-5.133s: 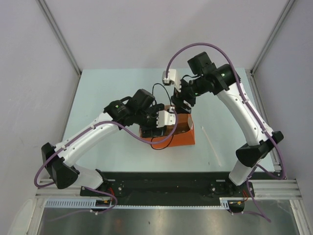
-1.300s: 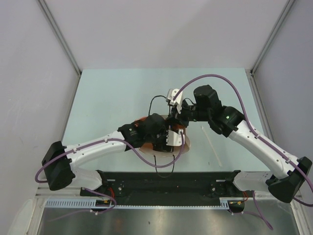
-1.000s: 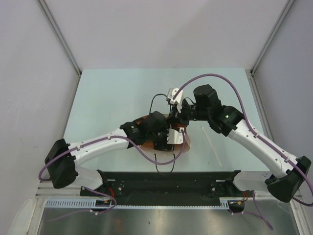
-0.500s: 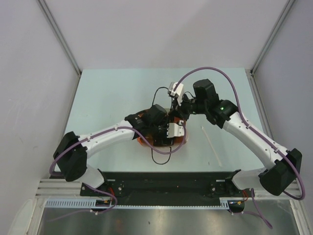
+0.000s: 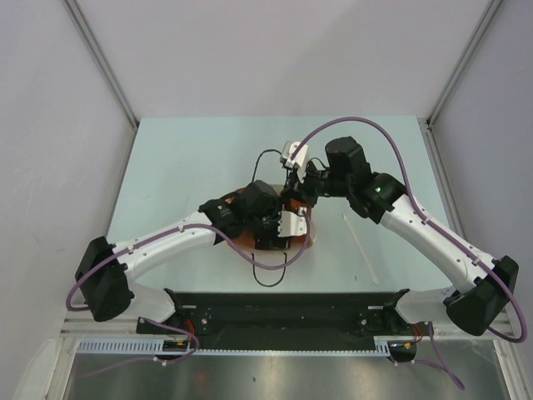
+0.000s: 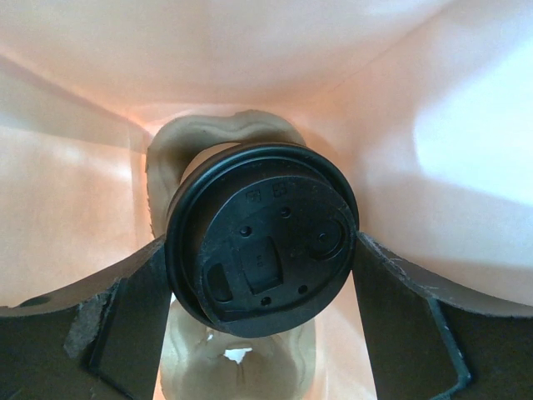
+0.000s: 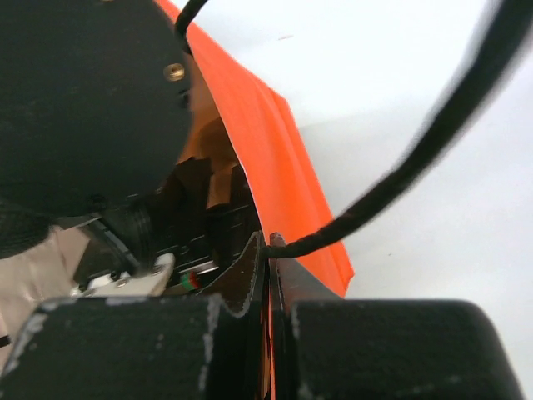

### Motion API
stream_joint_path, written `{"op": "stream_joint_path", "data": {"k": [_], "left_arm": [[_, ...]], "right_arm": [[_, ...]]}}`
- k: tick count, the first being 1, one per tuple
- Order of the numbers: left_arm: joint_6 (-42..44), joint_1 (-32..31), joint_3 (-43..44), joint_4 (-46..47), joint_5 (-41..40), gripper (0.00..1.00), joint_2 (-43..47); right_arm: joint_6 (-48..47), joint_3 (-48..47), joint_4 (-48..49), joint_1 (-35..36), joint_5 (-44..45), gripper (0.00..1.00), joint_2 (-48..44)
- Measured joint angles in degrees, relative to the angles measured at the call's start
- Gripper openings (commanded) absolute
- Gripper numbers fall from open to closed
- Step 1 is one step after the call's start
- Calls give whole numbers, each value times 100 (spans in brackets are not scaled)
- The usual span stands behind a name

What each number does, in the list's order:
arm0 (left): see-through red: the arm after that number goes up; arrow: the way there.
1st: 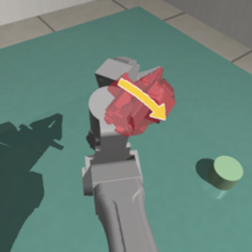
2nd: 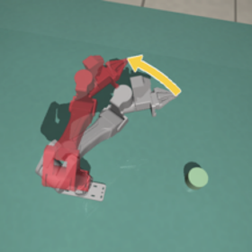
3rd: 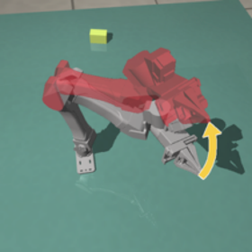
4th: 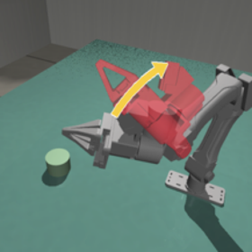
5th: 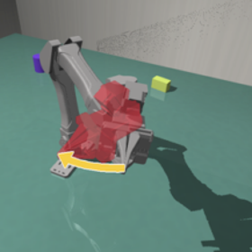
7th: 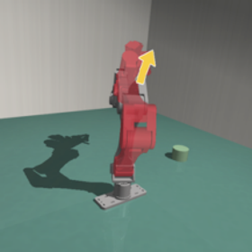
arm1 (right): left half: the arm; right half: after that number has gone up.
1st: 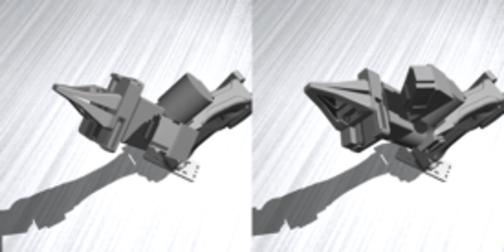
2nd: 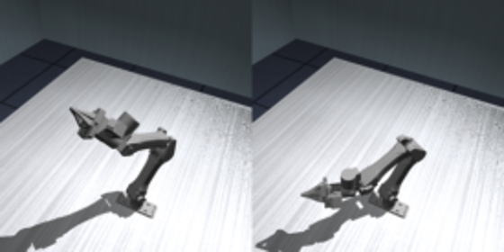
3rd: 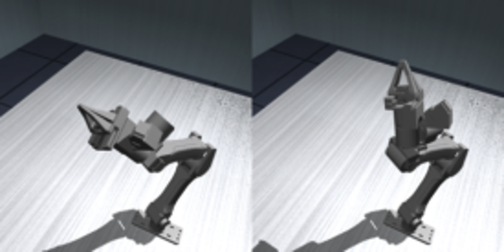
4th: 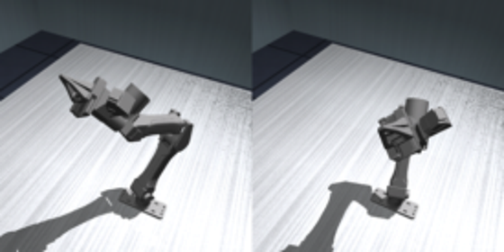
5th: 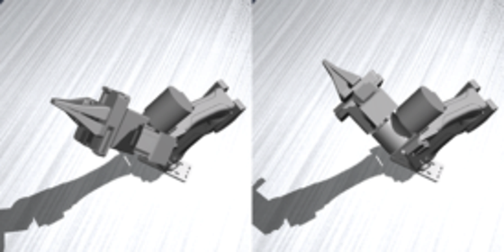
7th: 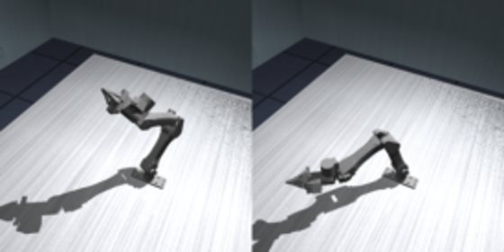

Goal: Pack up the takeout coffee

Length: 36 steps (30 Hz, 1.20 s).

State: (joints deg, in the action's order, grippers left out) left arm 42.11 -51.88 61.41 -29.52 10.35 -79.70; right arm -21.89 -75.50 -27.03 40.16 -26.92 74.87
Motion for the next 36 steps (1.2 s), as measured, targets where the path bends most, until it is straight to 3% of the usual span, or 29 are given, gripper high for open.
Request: {"op": "stream_joint_path", "data": {"k": [12, 27, 36], "left_arm": [[-13, -232, 20, 15, -400, 30, 490], [247, -232, 181, -1093, -706, 30, 662], [299, -232, 181, -1220, -1067, 29, 658]], "right_arm": [[-428, -11, -98, 313, 970, 0, -83], [-752, -11, -184, 411, 1145, 0, -271], [-1023, -9, -190, 726, 1261, 0, -299]]}}
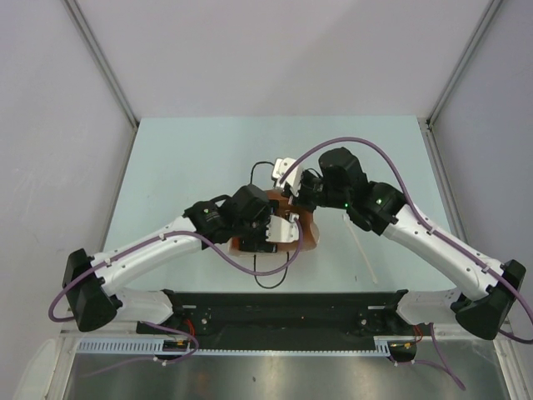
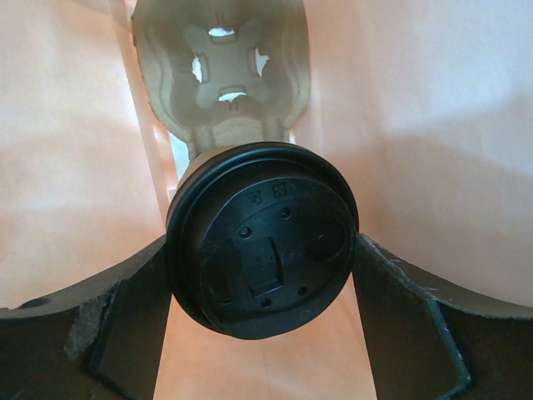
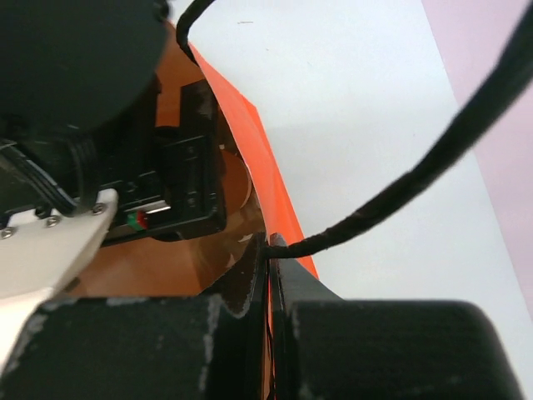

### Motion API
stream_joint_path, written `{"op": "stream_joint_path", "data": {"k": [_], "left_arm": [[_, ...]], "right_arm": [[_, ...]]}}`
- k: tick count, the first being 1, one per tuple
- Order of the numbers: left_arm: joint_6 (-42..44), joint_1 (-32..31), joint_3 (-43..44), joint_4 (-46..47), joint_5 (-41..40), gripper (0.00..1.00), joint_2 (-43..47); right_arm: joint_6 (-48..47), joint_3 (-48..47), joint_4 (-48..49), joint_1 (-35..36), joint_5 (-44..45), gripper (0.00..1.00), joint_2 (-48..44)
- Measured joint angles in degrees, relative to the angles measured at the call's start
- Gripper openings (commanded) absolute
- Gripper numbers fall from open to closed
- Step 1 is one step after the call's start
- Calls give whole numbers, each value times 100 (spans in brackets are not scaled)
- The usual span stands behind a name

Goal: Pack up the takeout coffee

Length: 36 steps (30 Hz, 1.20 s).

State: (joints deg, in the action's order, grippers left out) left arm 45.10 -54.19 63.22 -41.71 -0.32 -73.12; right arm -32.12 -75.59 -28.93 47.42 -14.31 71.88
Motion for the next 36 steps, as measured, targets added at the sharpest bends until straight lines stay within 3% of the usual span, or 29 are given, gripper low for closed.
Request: {"op": "stream_joint_path", "data": {"k": [17, 36], "left_arm": [[4, 179, -162, 144, -199, 27, -120], [216, 688, -168, 579, 470, 23, -339]], "right_arm": [[-236, 0, -85, 192, 186, 0, -31], [-66, 2, -280, -505, -708, 0, 2]]}}
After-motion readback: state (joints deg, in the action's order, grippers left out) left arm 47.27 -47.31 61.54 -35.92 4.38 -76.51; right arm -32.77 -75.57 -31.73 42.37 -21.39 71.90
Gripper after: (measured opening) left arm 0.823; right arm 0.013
